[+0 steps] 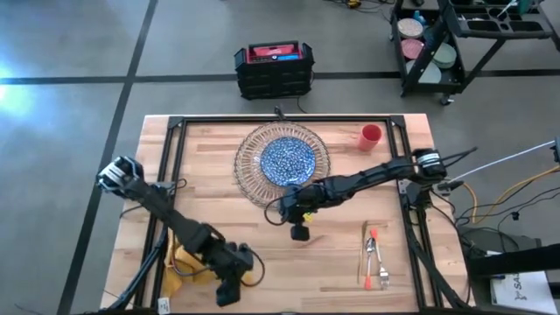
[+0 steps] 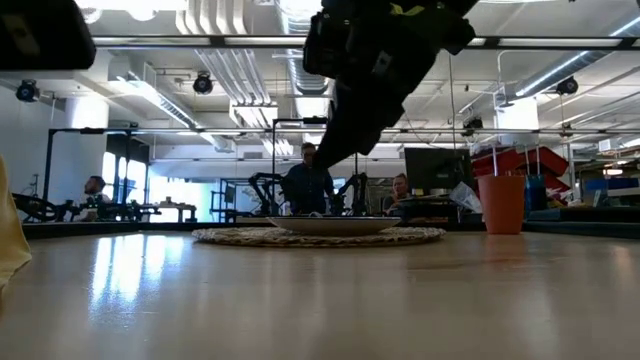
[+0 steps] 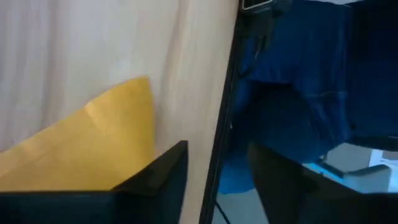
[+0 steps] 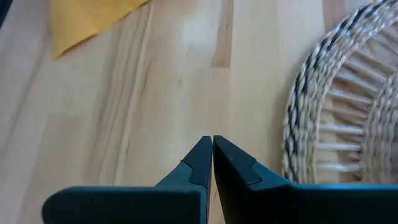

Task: Set table place
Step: Fold the yellow napkin

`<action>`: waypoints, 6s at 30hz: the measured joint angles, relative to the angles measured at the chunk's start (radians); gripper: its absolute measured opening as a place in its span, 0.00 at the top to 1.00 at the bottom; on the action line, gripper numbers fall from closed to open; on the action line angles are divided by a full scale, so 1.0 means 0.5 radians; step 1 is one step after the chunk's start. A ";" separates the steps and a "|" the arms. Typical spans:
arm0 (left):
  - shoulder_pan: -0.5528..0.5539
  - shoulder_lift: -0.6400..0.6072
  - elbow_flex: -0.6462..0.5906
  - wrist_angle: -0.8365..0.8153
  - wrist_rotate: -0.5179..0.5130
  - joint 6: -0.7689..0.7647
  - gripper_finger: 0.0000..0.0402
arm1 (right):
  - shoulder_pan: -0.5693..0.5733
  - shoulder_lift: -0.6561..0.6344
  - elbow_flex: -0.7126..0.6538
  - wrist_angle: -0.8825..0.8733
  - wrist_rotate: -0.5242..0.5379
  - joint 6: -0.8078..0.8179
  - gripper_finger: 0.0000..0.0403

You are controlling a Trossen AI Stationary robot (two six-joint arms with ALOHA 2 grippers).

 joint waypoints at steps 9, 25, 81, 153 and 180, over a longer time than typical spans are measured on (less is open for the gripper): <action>-0.062 0.250 -0.004 -0.228 0.030 0.002 0.43 | 0.004 0.000 -0.006 -0.003 -0.001 0.067 1.00; -0.075 0.326 -0.028 -0.532 -0.121 0.405 0.88 | 0.133 0.000 -0.007 -0.038 0.169 0.379 1.00; 0.020 0.006 1.086 -1.418 -1.222 0.471 1.00 | 0.226 -0.065 -0.630 1.053 0.741 0.255 0.59; -0.183 0.011 1.085 -1.536 -1.421 0.141 1.00 | -0.044 0.437 -0.162 0.968 0.209 0.135 0.83; -0.184 -0.130 1.099 -1.852 -1.854 -0.150 1.00 | 0.259 -0.455 -0.207 -0.170 0.636 0.371 1.00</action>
